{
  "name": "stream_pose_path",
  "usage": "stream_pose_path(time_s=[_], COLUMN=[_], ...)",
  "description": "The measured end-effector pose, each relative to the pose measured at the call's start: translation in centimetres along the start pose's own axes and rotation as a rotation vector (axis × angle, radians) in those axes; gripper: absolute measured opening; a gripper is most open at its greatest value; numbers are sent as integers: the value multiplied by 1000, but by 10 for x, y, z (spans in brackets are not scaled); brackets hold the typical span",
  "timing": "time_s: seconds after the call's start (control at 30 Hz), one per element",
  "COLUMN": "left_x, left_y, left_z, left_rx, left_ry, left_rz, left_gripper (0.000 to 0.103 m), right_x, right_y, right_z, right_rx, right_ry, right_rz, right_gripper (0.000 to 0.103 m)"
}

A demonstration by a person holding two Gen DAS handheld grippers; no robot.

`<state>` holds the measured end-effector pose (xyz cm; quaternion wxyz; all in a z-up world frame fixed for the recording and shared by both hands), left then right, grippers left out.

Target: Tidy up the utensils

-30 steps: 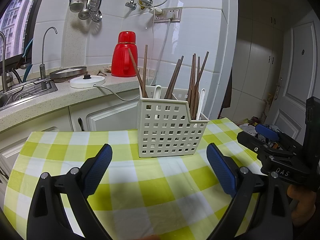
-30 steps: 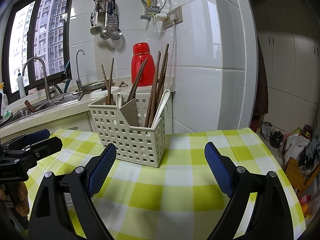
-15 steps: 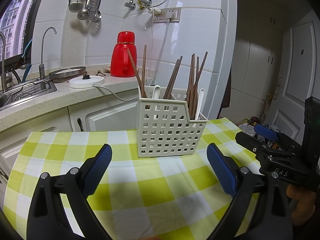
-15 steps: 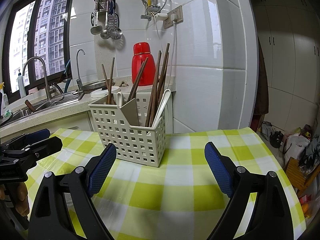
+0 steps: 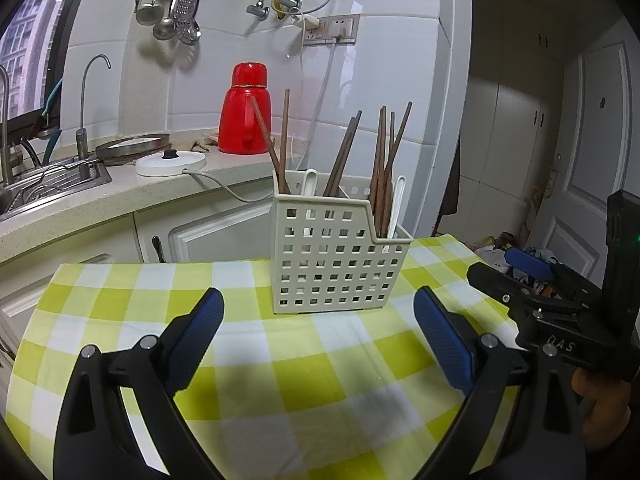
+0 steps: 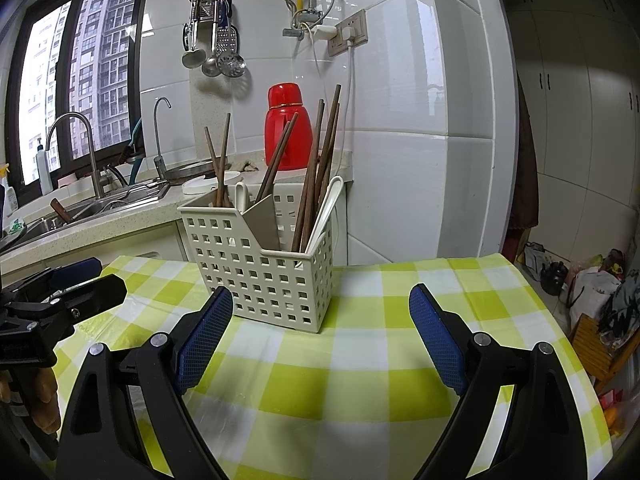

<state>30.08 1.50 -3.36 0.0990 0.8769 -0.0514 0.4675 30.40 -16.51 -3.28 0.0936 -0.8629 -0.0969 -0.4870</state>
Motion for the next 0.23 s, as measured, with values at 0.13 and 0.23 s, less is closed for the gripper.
stream_pose_path(time_s=[0.13,0.23], left_x=[1,0], left_y=[-1,-2], left_z=[-1,-1], left_rx=[5,4], left_ry=[6,6], left_rz=[1,4], left_gripper=[95,96], right_x=[0,-1], right_y=[0,0], right_z=[0,0], right_rx=[0,2], right_ry=[-1,-2], right_rz=[0,-1], right_gripper=[84,84])
Point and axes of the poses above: each gripper's, at about its wrist camera, not at the fingertips, and z roughly the way its jaws point, y to its right, x to its top, the point moved 8 cm from there along z, roughly the way its jaws point, and after that the axes turned 8 degrees about -y, right-handed, at the moved point
